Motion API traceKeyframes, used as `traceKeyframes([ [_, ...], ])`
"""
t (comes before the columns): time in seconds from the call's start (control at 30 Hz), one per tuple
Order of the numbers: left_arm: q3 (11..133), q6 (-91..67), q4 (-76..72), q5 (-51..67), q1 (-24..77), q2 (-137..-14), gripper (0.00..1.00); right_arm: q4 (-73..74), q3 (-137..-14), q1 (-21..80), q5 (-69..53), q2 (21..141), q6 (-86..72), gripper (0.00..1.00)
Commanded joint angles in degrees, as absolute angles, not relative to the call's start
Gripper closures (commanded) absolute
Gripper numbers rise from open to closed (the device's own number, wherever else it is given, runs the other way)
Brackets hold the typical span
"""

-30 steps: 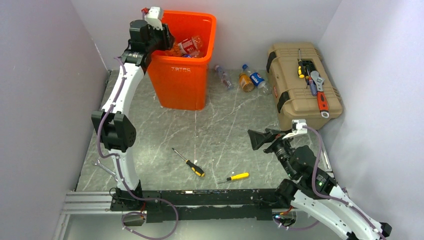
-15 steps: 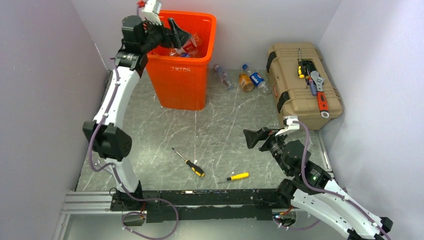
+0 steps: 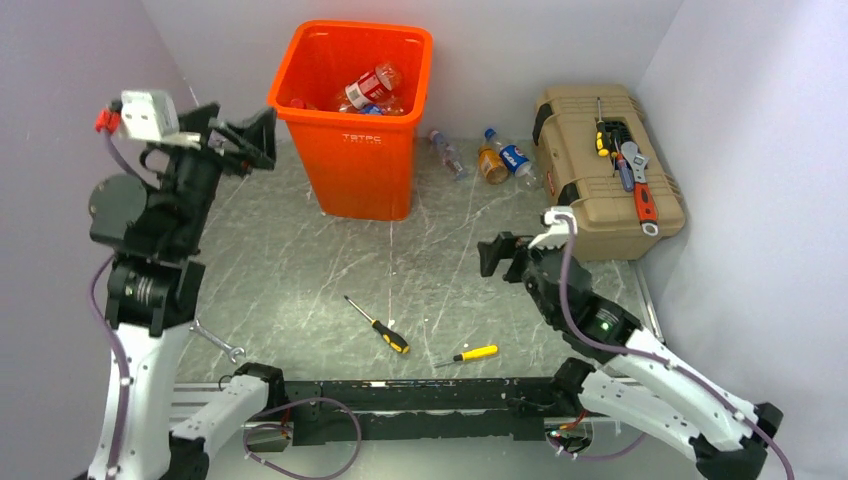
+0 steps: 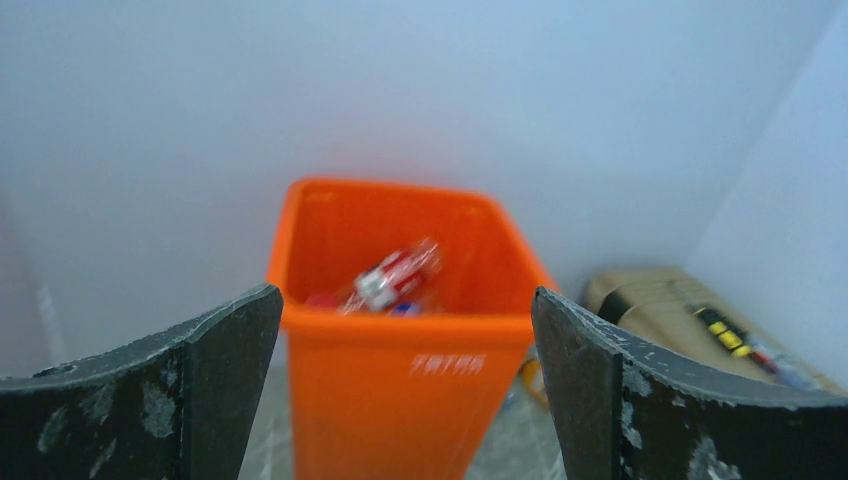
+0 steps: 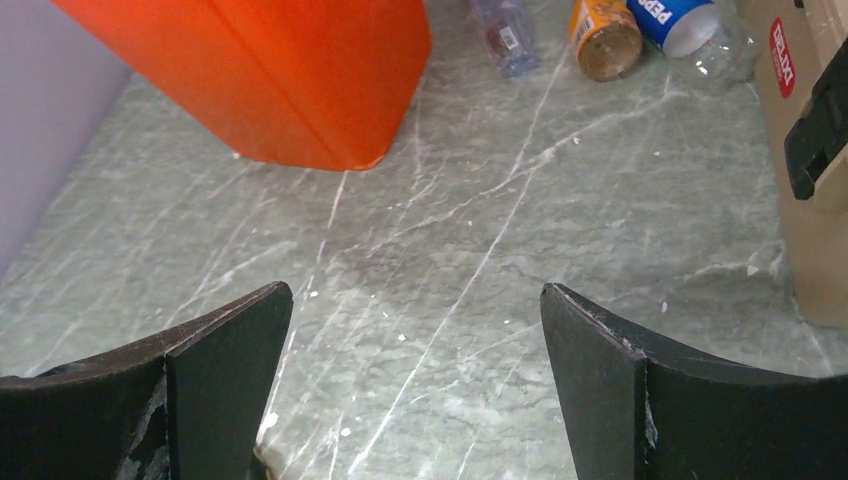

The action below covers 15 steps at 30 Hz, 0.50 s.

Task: Put the plastic bottles in the bin
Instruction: Move the plastic bottle to the center of the board.

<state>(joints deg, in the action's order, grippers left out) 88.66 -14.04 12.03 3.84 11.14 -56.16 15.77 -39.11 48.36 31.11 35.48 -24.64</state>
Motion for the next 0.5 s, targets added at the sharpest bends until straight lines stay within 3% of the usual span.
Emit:
traceKeyframes([
  [0.0,74.7,-11.7,23.1,-9.4,11.2,-50.8,0.01,12.2,-44.3,46.5,34.1,45.1,-24.2,0.0],
  [0.27,52.5,-19.8,23.5,-11.7,11.2,-36.8,0.01,-1.8,-42.5,31.2,17.0,58.8,-32.7,0.02],
  [0.47,45.8,-23.8,22.1,-8.6,10.9,-34.7,0.01,-12.7,-46.3,29.7,18.3,73.6,-26.2,0.03],
])
